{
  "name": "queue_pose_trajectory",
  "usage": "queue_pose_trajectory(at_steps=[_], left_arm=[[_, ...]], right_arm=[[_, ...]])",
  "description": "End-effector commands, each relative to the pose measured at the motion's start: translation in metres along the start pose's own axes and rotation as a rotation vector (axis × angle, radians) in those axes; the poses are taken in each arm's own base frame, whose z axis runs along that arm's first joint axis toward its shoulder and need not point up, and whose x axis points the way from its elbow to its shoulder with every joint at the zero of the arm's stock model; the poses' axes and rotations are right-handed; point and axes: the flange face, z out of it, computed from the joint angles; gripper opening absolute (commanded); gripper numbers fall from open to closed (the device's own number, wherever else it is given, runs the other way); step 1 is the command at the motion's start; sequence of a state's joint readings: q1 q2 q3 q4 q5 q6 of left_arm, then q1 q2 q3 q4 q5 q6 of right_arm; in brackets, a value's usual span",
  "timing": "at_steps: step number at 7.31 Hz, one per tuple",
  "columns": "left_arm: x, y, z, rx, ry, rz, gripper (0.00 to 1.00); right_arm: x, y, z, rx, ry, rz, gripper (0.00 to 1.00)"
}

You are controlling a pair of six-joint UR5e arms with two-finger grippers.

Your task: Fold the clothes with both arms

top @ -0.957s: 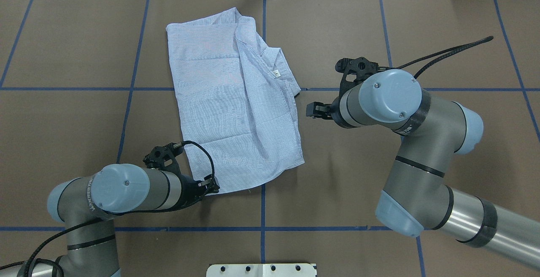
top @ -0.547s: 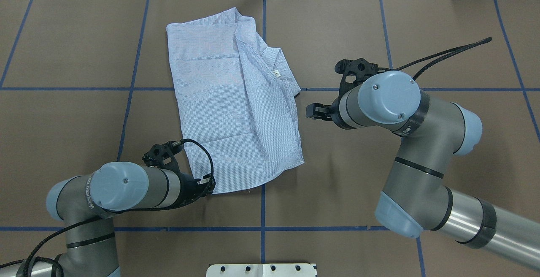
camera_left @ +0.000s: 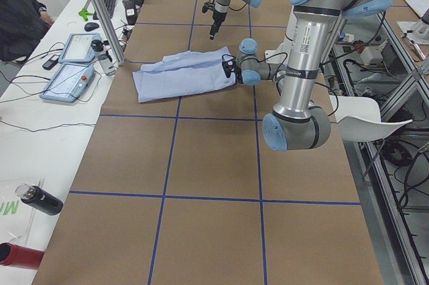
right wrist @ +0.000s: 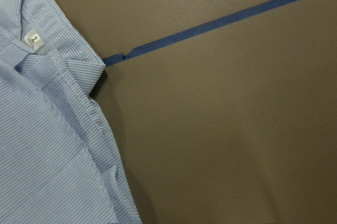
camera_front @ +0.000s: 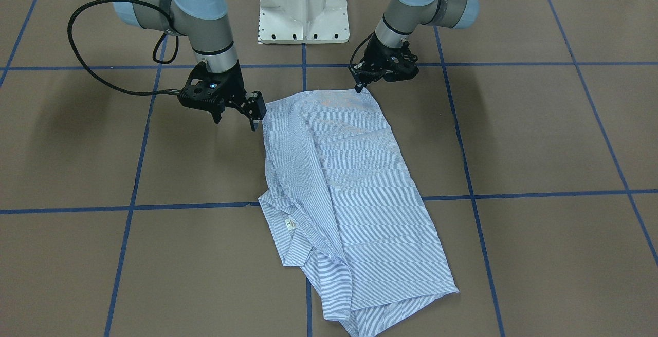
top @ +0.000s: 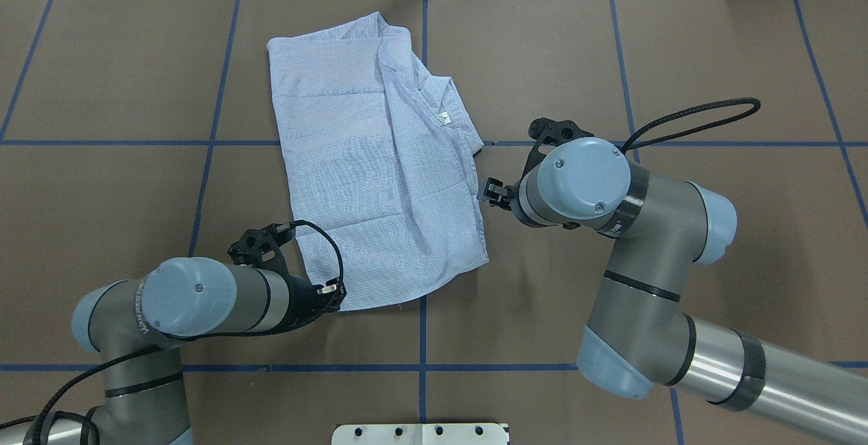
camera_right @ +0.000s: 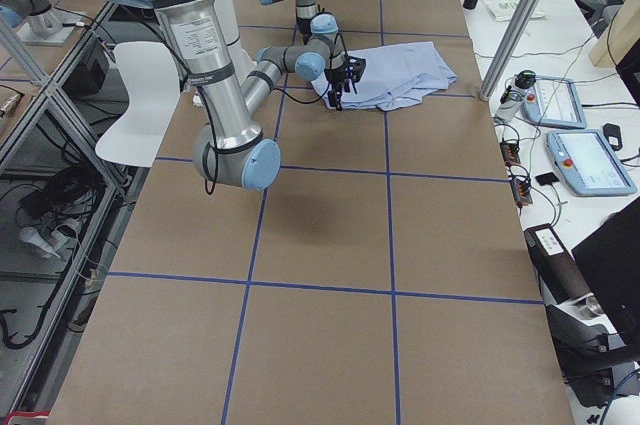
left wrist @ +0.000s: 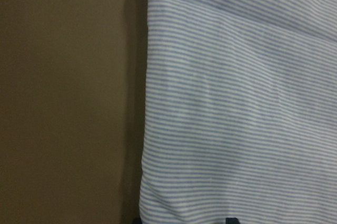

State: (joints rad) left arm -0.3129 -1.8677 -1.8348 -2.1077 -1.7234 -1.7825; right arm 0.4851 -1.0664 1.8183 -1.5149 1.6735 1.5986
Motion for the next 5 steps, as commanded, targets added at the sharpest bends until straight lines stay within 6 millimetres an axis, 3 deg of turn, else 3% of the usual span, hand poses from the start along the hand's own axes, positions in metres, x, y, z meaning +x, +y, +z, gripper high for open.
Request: queue_pose_trajectory(at_steps=[1,2,3,4,5], left_arm=[[0.002,0.001,-0.002,-0.002,0.005,0.001,0.0],[0.002,0.001,-0.002,-0.002,0.005,0.001,0.0],[0.002,0.001,-0.002,-0.002,0.005,0.001,0.0],[0.002,0.001,-0.002,-0.002,0.005,0.001,0.0],[0.002,0.001,-0.003,-0.002,0.006,0.001,0.0]], right_arm=[[-0.035,0.013,0.012,0.027,0.001,0.068,0.82],[-0.04,0.016,0.015,0.036,-0.049,0.059,0.81],[-0.043,0.02,0.036,0.034,-0.096,0.059,0.78],[-0.04,0.022,0.043,0.03,-0.096,0.056,0.7],[-0.039,0.032,0.047,0.028,-0.091,0.061,0.69]])
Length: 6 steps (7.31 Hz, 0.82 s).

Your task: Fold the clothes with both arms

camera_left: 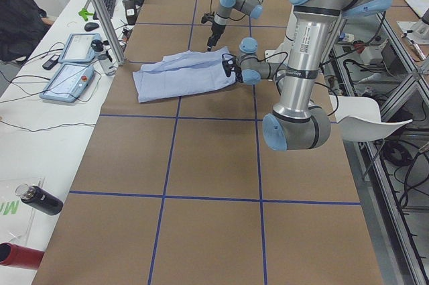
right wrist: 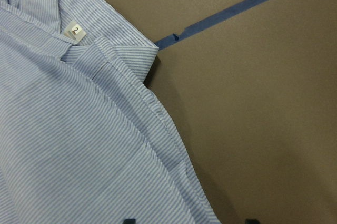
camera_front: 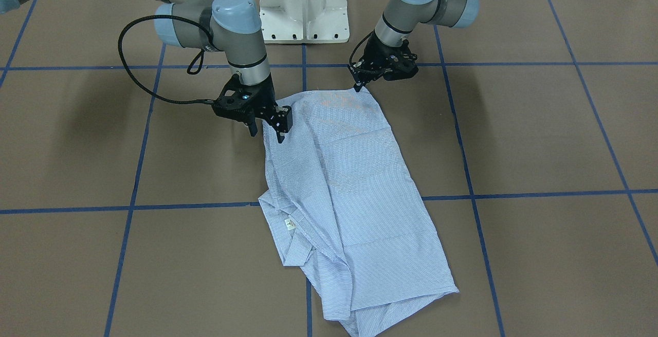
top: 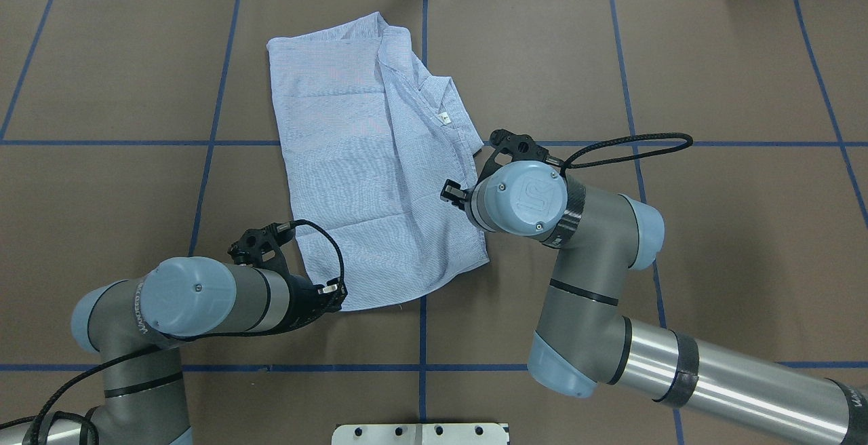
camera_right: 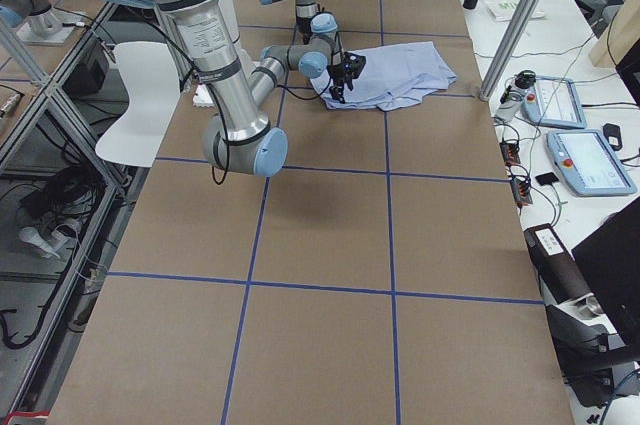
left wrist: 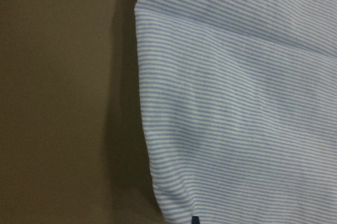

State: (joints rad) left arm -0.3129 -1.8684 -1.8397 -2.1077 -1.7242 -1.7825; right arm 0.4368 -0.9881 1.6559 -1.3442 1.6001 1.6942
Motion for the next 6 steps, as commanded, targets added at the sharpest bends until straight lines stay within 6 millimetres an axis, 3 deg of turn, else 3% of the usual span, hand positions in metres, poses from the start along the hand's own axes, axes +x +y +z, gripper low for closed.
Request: queue_pose_trajectory(at_steps=[1,6], left_arm=[[0.0,0.0,0.0,0.0,0.001,0.0,0.0],[0.0,0.0,-0.001,-0.002,0.001,0.0,0.0]], right_arm=[[0.001,0.015,0.008,0.004,-0.005,0.012,0.66],[0.003,0.028,0.022,0.038,0.069,-0.005,0.6]])
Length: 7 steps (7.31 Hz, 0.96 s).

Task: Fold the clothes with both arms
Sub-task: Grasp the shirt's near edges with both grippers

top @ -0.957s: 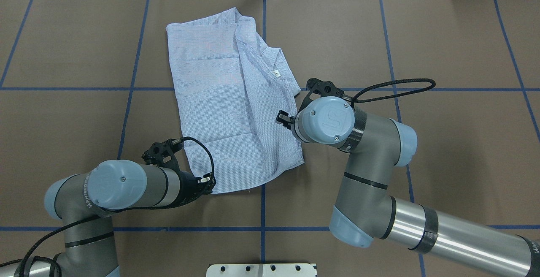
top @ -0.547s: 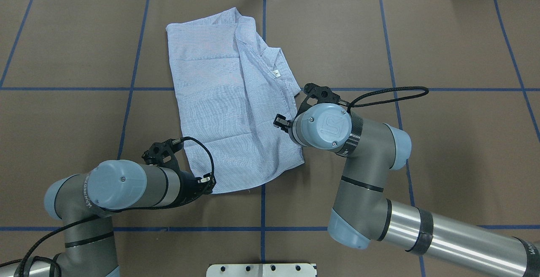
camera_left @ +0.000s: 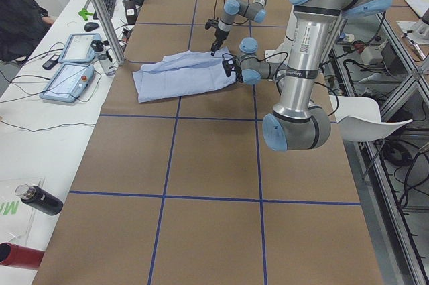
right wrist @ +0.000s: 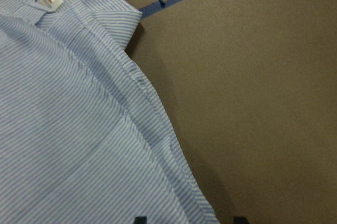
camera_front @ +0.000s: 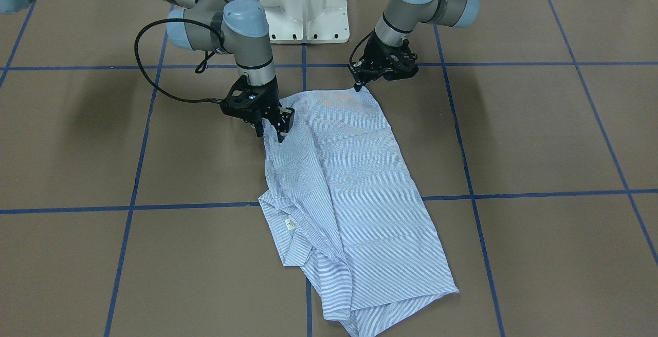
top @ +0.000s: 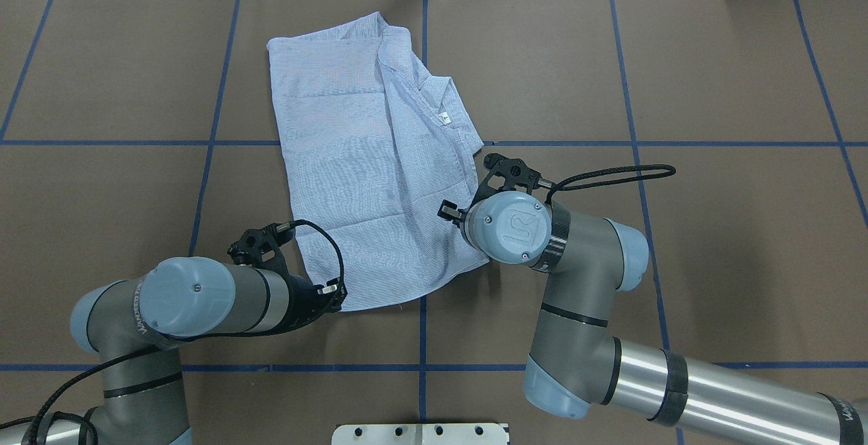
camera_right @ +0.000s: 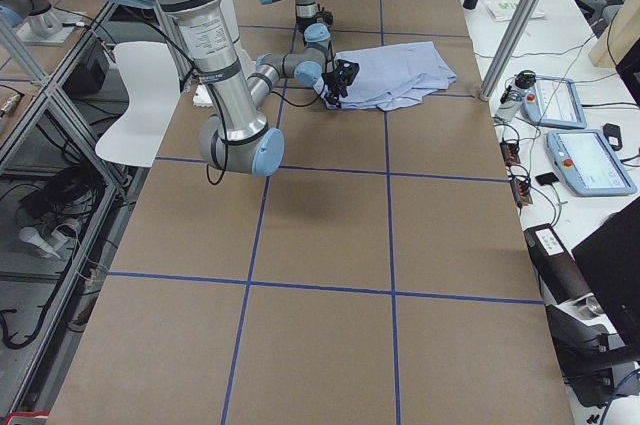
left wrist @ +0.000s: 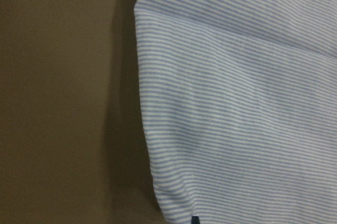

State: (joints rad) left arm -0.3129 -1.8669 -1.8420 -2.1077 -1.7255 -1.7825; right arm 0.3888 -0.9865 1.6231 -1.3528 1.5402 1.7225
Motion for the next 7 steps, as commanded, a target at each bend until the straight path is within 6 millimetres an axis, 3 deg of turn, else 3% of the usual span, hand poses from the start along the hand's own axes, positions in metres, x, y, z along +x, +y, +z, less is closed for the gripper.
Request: queue_pose_trajectory(at_steps=[1,3,7], left_arm=[[0.0005,0.0004,-0.0008,-0.002,0.001,0.0,0.0],[0.0009,0.0006,-0.0015,-0.002,0.003,0.001,0.0],[0.0017,0.001,-0.0028,-0.003,0.006,0.001,0.0]], right_arm=[[-0.0041,0.0016,0.0003,0.009,0.031,-0.002,0.57],[-0.0057,0.0023,0.0001,0.014,0.029,0.006,0.47],[0.0001,0.0011,0.0047,0.024,0.063,-0.01,0.58]])
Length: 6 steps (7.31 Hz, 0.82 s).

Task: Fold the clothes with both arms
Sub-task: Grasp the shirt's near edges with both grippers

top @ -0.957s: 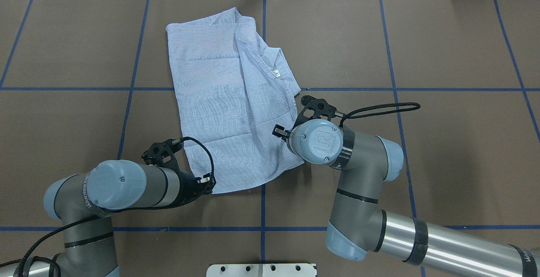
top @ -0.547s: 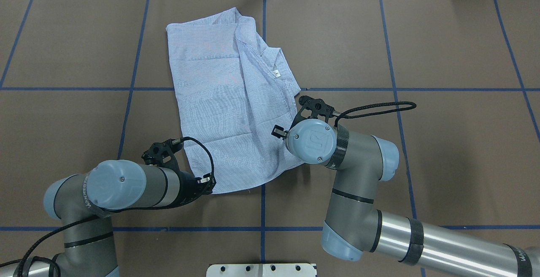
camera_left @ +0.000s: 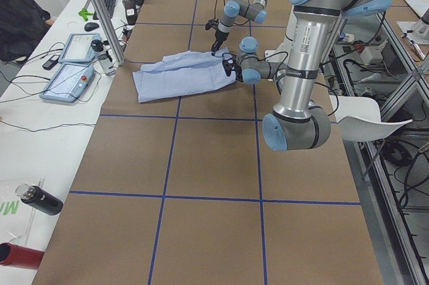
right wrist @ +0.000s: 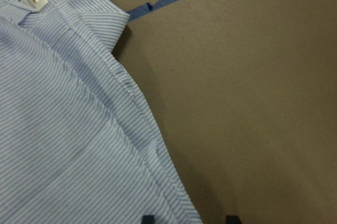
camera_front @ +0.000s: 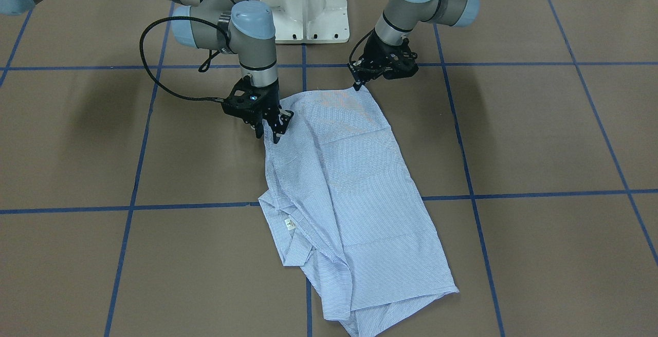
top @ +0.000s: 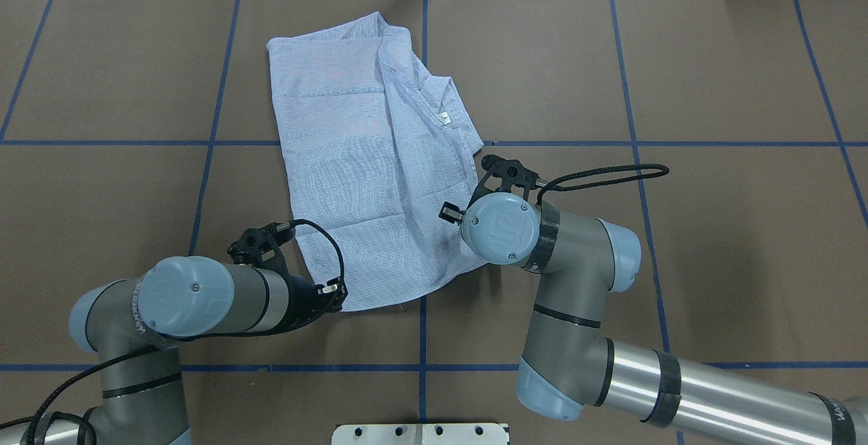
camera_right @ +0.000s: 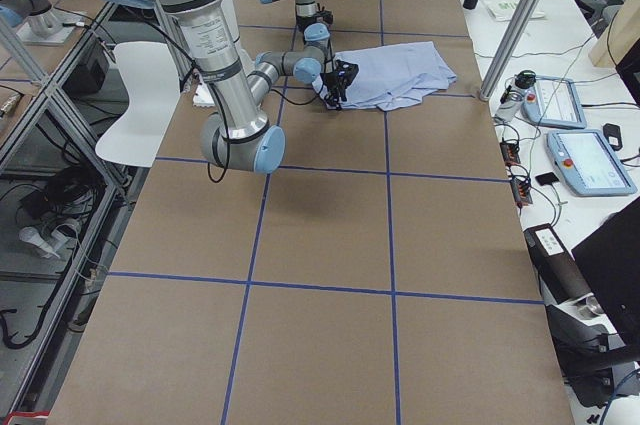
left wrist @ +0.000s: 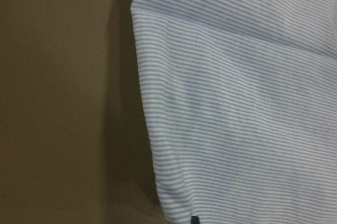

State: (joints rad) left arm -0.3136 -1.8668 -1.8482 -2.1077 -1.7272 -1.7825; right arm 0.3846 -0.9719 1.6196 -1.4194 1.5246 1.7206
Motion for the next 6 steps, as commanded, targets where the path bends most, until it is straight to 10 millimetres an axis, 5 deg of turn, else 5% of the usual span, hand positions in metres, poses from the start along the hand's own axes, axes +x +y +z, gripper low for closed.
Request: queue_pose_trajectory(at_steps=[1,3,5,6], left_arm=[[0.0,0.0,0.0,-0.001,0.0,0.0,0.0],[0.0,0.0,0.0,0.001,0.0,0.001,0.0],[0.0,-0.001,-0.001,0.002,0.001,0.002,0.0],[0.0,-0.002,-0.001,0.003,0.001,0.003,0.0]], right_arm=[[0.0,0.001,0.001,0.004,0.007,-0.005,0.58],[-0.012,0.004,0.004,0.01,0.007,0.006,0.44],[-0.016,0.007,0.009,0.019,0.014,0.003,0.43],[-0.019,0.007,0.004,0.017,0.003,0.005,0.3]])
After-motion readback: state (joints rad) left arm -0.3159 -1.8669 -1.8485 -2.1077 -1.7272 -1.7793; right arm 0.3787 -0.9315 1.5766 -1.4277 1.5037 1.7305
